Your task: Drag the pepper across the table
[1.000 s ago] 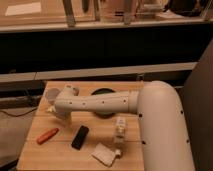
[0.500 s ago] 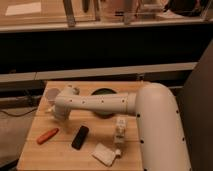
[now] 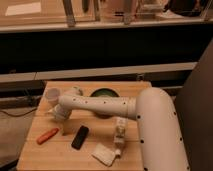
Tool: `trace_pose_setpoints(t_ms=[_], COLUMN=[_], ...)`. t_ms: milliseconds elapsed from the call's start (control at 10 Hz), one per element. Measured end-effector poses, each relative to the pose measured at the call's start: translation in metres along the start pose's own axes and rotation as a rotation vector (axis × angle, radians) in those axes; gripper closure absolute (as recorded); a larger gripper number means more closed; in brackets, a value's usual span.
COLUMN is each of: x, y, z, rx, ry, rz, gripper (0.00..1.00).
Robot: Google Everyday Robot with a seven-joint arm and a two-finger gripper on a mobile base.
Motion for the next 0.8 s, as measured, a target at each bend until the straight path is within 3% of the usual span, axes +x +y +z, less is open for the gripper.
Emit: trace_pose_setpoints(t_ms=[600,700,800], x=[-0.019,-0.019,-0.019], y=[-0.002,-0.003,-0.003], z=[0.016,0.018,0.019], rx=[0.043,0.048,0.05], ry=[-0.128,-0.14,-0.146], rz=[0.094,0.101,0.103], gripper=[0.2,0.21,0.3])
